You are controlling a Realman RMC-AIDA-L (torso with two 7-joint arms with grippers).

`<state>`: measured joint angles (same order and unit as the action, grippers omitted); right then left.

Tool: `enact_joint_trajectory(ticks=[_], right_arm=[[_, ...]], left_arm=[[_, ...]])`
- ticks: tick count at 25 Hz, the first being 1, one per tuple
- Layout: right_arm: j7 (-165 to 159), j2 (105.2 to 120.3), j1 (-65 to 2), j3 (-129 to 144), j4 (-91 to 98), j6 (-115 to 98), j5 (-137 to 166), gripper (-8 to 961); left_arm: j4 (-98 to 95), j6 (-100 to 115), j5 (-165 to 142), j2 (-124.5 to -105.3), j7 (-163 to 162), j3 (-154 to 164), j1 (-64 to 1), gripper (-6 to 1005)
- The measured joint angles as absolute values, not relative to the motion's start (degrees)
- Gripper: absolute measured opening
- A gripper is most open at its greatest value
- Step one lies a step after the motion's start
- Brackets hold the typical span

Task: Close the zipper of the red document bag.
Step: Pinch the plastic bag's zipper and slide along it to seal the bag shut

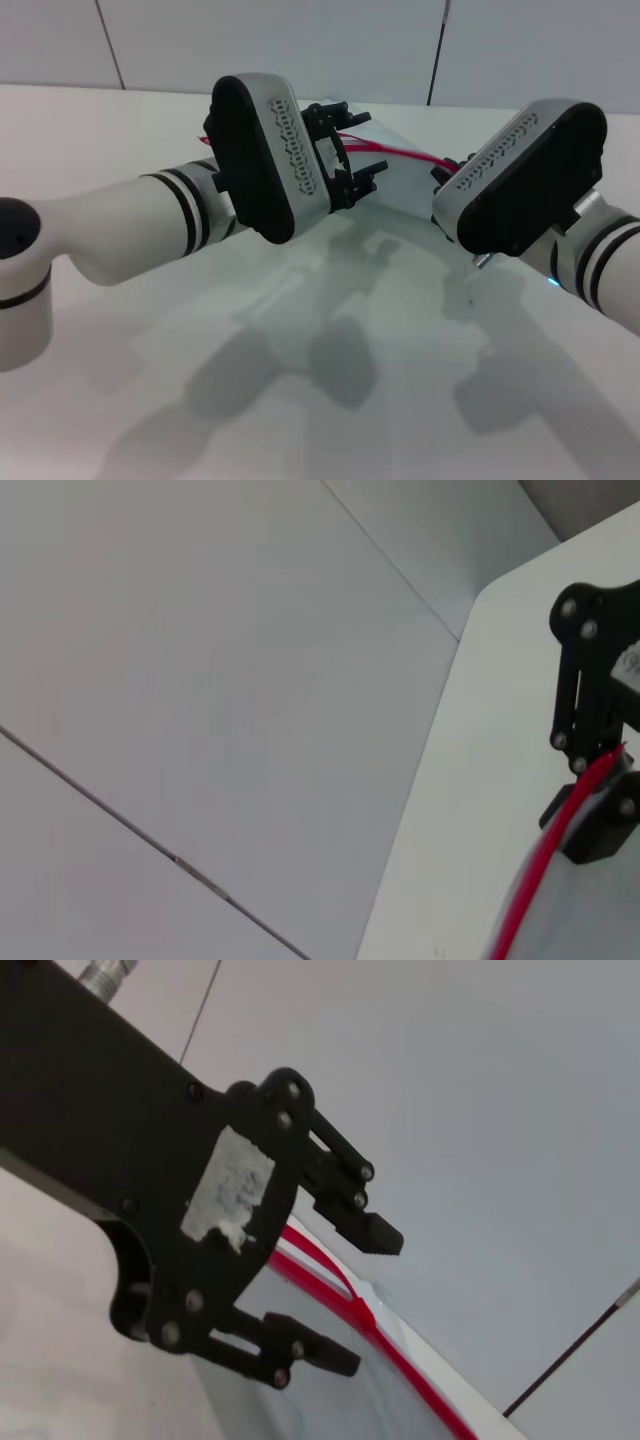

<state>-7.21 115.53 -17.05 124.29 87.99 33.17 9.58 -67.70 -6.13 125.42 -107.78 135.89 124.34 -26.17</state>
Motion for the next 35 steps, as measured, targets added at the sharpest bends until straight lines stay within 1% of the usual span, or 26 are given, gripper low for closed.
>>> enact_joint_trajectory(ticks=[1, 7, 13, 24, 35], right_arm=[[-7.2, 115.55, -17.0, 124.3, 88.0, 33.2, 9.6, 49], [-7.2, 115.58, -17.0, 124.3, 88.1, 33.1, 9.6, 49], [-7.2, 115.57, -17.0, 124.3, 88.1, 33.1, 9.6, 49], [-7.2, 115.57, -17.1, 124.3, 88.0, 33.0, 9.6, 49], [-7.2, 115.57, -17.4, 124.5, 87.8, 33.1, 9.6, 49]], left_arm=[[-67.7, -6.1, 125.4, -107.88, 135.9, 124.3, -26.2, 574], [-67.5, -6.1, 125.1, -108.17, 135.9, 124.3, -26.6, 555], [-66.5, -6.1, 124.6, -108.93, 135.9, 124.3, -26.9, 462], [-65.9, -5.7, 124.1, -109.62, 135.9, 123.8, -27.0, 428], [-65.4, -3.6, 124.0, -110.26, 136.1, 123.7, -27.3, 248]])
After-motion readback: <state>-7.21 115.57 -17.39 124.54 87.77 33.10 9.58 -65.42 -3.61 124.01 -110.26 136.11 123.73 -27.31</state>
